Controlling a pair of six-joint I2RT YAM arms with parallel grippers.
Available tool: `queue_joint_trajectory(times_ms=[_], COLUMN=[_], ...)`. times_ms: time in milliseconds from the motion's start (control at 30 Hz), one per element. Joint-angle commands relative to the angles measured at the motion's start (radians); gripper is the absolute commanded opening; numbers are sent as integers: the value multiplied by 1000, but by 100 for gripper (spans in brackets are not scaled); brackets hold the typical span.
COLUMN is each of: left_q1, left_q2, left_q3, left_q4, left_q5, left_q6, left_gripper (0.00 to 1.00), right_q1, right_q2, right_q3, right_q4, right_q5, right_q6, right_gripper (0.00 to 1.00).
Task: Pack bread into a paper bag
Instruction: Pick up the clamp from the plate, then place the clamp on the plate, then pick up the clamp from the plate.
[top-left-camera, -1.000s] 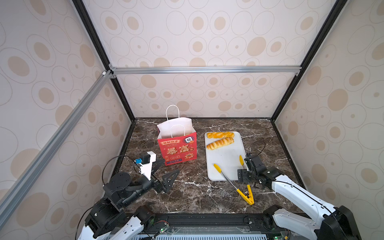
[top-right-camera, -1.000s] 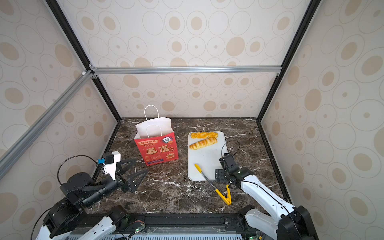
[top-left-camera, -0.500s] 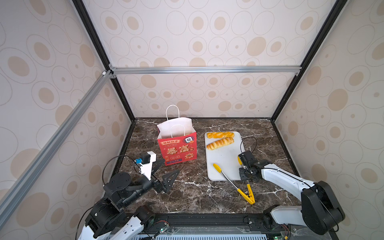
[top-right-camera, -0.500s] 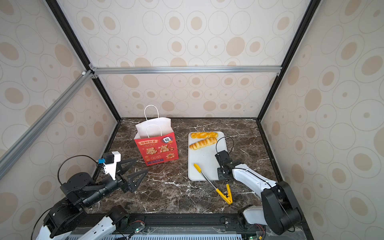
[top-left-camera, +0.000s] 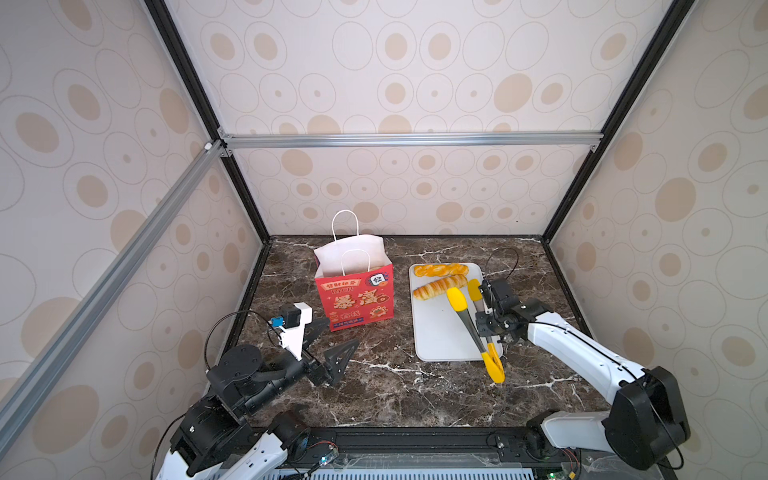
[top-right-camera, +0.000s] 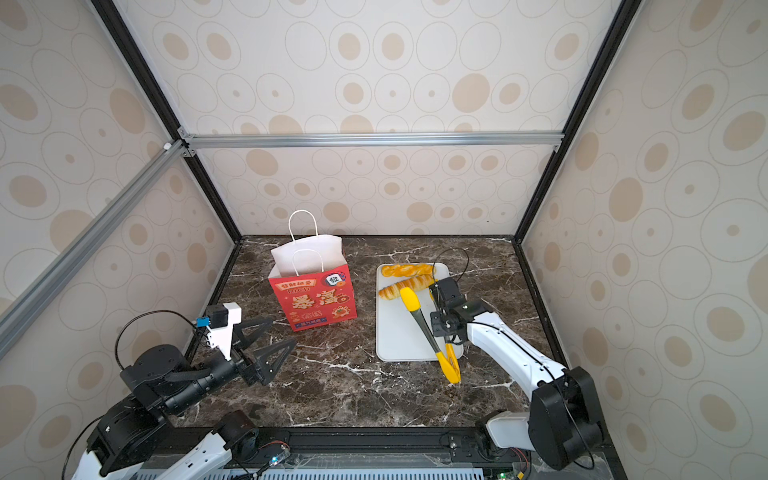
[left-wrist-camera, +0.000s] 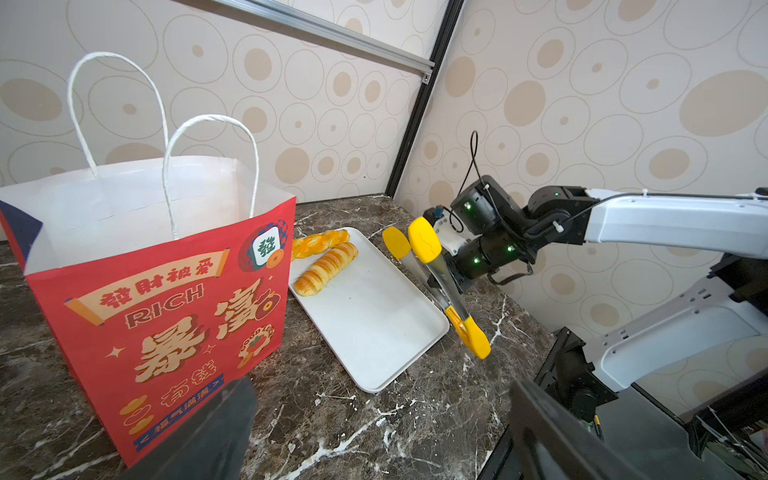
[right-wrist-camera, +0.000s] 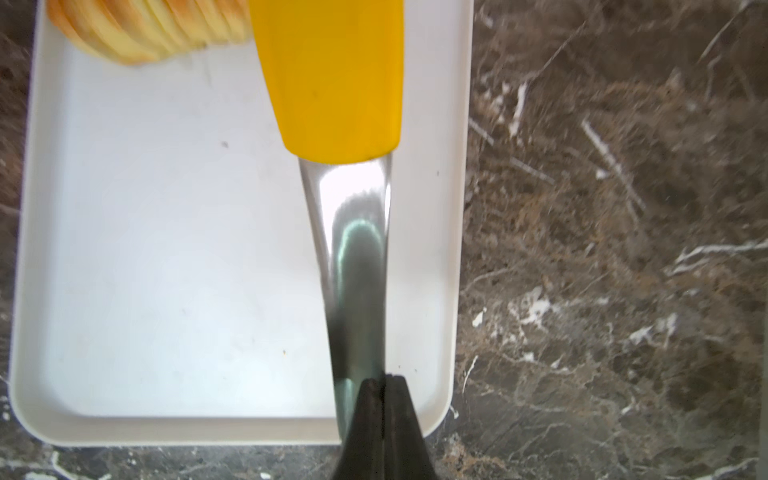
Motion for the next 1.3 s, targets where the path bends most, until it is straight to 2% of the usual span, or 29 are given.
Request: queue_joint_trajectory(times_ms=[0, 133, 200, 333, 400, 433, 633, 800, 1033, 1167, 1267], left_q1=[6, 5, 5, 6, 5, 5, 6, 5, 6, 5, 6], left_q2=[-14, -18, -15, -4, 0, 0, -5, 1, 5, 7, 8], left_q3=[4, 3, 3, 5, 6, 6, 4, 3, 2, 3, 3], left_q4=[17, 16, 18, 18, 18, 19, 21, 24, 23, 21, 20], left_q5=[-2, -6, -4, 4, 7, 8, 10, 16, 12, 8, 6], left_q6=[-7, -8, -9, -8, -7, -6, -6, -10, -11, -10, -10], left_gripper=[98, 99, 98, 99, 99, 98, 99, 98, 99, 98, 99], right_q1=[-3, 9, 28, 44, 41, 39, 40, 37, 29, 16, 14], right_q2=[142, 358, 402, 286, 186, 146, -32, -83, 10, 106, 173], right_q3=[136, 314, 345, 226, 141, 108, -109, -234, -178, -141, -108], right_q4=[-62, -186, -177, -9, 73, 93, 135, 190, 105, 89, 72], right_q5=[95, 189, 187, 135, 104, 80, -163, -211, -189, -242, -206], right_q6=[-55, -20, -6, -8, -38, -49, -62, -59, -79, -119, -139], right_gripper=[0, 0, 11, 63, 94, 100, 100, 100, 100, 100, 100])
